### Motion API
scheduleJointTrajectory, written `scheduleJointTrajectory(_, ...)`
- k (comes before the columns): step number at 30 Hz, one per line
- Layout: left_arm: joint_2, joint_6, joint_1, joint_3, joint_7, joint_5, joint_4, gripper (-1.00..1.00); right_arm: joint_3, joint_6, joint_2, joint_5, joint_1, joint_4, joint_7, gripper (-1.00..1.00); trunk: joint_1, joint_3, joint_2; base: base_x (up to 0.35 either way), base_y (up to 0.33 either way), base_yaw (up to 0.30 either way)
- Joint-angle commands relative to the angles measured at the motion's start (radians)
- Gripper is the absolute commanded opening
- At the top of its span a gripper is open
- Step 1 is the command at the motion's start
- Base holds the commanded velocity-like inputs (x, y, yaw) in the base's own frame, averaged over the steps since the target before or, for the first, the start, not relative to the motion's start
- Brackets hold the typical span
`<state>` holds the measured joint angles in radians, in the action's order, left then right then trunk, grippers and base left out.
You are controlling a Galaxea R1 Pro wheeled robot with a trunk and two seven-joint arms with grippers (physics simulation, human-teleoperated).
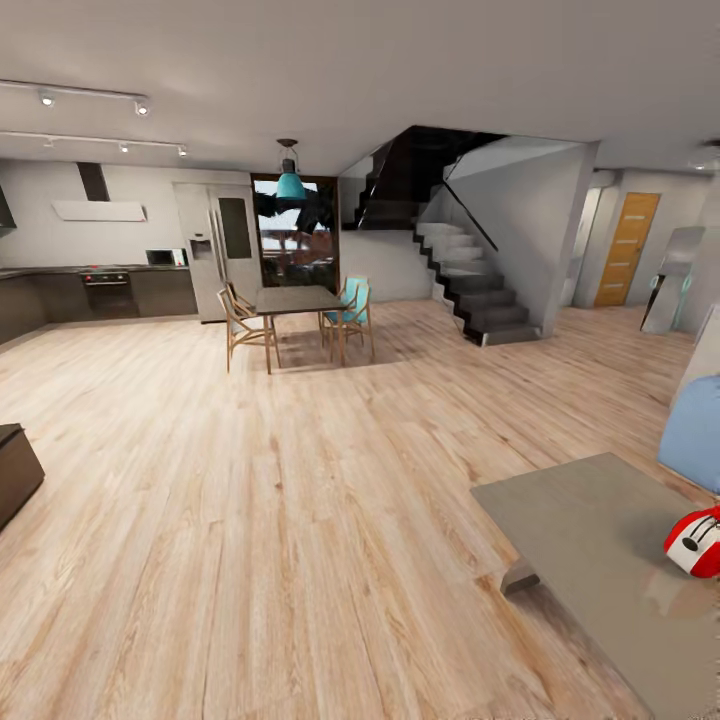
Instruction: Turn on the radio receiver that's on the table in the living room.
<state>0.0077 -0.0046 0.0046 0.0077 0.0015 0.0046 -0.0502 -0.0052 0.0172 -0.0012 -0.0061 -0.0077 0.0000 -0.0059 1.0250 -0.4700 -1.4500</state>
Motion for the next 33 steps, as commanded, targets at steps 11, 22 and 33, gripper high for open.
scheduleJointTrajectory(11,0.000,0.001,0.000,0.000,0.000,0.000,0.000,1.00,-0.001,0.000,0.001,0.001,0.000,0.000,-0.002,1.00,0.000,0.000,0.000,0.000,0.000,-0.257)
scheduleJointTrajectory(22,0.000,0.000,0.000,0.000,0.000,0.000,0.000,1.00,0.001,0.000,0.001,0.003,0.000,0.000,-0.002,1.00,0.000,0.000,0.000,0.000,0.000,-0.281)
scheduleJointTrajectory(33,0.000,0.000,0.000,0.000,0.000,0.000,0.000,1.00,0.002,0.000,0.002,0.003,0.000,0.000,-0.002,1.00,0.000,0.000,0.000,0.000,0.000,-0.282)
